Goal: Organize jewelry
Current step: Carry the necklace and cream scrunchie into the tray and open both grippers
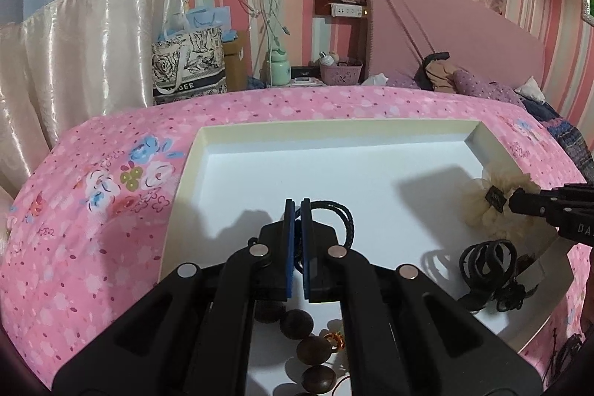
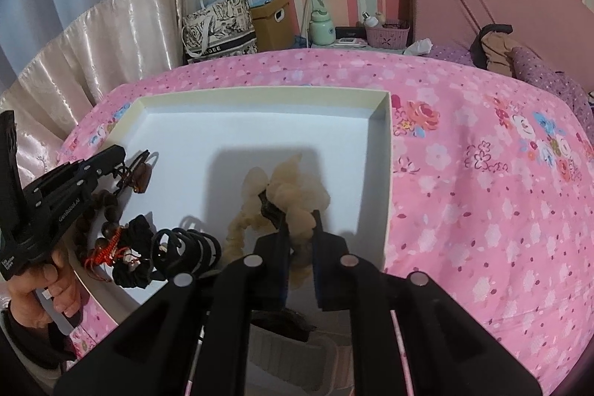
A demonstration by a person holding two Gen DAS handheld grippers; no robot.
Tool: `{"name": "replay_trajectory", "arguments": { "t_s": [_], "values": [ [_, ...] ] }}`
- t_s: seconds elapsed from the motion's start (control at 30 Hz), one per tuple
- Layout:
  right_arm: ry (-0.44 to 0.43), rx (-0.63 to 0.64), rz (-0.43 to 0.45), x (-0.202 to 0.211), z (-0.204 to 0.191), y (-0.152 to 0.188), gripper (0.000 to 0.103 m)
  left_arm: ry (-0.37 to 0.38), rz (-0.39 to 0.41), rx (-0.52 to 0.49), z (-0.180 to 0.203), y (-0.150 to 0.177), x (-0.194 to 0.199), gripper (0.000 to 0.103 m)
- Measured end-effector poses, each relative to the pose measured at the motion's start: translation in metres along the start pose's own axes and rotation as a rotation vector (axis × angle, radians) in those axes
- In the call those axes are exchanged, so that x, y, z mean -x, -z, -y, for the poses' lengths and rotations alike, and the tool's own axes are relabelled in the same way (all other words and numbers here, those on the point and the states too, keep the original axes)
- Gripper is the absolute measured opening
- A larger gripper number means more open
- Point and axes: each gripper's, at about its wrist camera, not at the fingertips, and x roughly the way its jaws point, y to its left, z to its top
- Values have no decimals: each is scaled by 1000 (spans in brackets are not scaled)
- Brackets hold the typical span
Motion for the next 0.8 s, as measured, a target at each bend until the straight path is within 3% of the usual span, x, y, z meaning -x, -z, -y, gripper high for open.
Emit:
{"name": "replay_trajectory", "arguments": {
  "t_s": [0.13, 0.17, 0.2, 0.27, 0.4, 0.47, 0.5, 0.53, 0.6, 0.8],
  "values": [
    [19, 2, 6, 1, -1, -1, 12, 4, 2, -12, 1, -1, 4, 1],
    [28, 1, 10, 2, 0, -2, 17, 6, 3, -13, 2, -2, 5, 1],
    [32, -1, 12, 3, 1, -2, 32, 6, 6, -14, 3, -2, 6, 1],
    [25, -10, 27, 7, 4, -3, 46, 8, 4, -22, 4, -2, 6, 1],
    [12, -28, 45, 15, 9, -7, 46, 13, 2, -20, 5, -3, 8, 2],
    [13, -30, 52, 18, 10, -8, 46, 20, 10, -11, 4, -6, 13, 8],
    [10, -31, 54, 19, 10, -8, 46, 21, 12, -9, 4, -7, 14, 20],
    [10, -31, 58, 21, 10, -9, 46, 21, 14, -6, 4, -7, 16, 41],
    [6, -32, 66, 24, 11, -10, 46, 11, 42, 12, 2, -10, 23, 62],
    [5, -34, 95, 38, 15, -11, 52, 25, 52, 14, 2, -15, 33, 73]
  ]
}}
